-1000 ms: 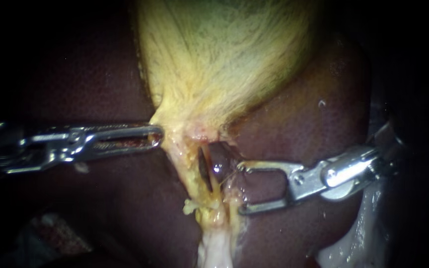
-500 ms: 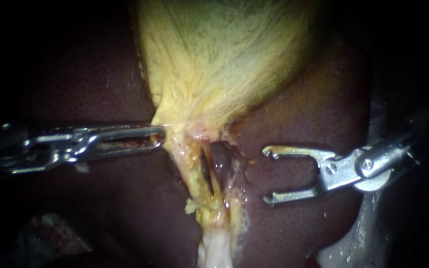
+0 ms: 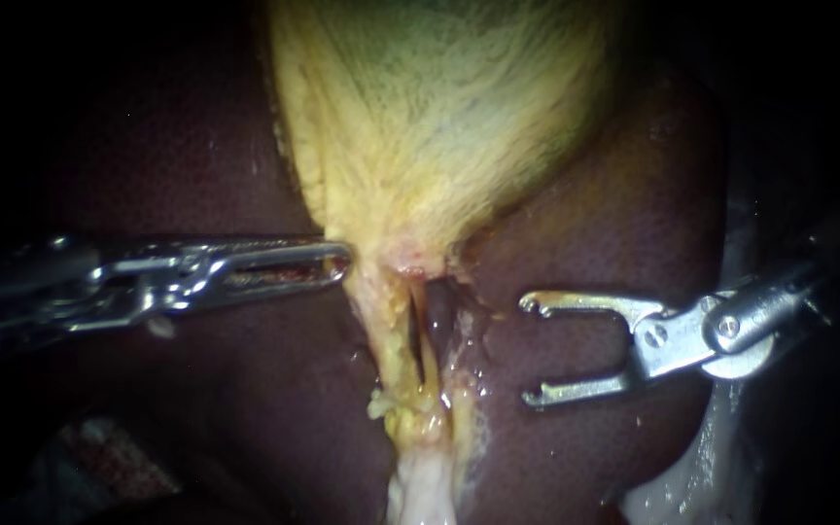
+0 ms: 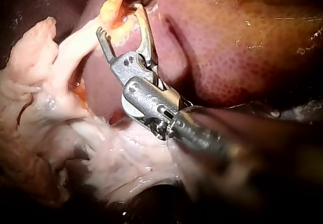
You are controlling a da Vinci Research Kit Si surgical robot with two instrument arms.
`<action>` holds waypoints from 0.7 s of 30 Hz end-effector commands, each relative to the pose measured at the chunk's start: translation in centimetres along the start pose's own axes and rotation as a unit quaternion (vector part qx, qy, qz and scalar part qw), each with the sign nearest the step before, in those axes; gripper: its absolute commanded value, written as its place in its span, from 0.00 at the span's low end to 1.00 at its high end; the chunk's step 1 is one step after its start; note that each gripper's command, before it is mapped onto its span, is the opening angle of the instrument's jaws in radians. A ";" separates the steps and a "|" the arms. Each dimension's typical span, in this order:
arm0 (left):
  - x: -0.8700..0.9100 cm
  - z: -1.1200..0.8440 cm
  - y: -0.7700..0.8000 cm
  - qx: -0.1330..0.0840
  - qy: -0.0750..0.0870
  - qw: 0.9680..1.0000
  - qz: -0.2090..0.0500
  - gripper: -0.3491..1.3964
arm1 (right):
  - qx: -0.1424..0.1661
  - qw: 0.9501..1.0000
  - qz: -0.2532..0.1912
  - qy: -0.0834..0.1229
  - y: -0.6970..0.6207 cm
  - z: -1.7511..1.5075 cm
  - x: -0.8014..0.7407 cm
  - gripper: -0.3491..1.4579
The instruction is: Going back first clip left tube
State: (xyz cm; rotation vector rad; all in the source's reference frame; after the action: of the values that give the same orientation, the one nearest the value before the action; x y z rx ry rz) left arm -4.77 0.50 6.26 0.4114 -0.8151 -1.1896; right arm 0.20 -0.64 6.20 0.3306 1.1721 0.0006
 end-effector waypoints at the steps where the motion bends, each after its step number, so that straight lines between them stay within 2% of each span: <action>1: 0.01 0.02 -0.01 0.000 0.003 1.000 0.000 0.00 | 0.000 1.000 0.000 0.000 0.00 0.00 0.00 0.52; 9: 0.06 0.17 -0.07 0.003 0.008 1.000 0.002 0.00 | 0.000 1.000 -0.003 0.000 0.01 0.00 0.00 0.52; 21: 0.07 0.17 -0.07 0.003 0.008 1.000 0.002 0.00 | 0.000 1.000 -0.003 0.000 0.01 0.01 0.00 0.52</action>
State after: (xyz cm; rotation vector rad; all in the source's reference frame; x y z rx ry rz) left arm -4.94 0.43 6.36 0.4235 -0.8053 -1.1788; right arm 0.21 -0.63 6.20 0.3268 1.1726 -0.0042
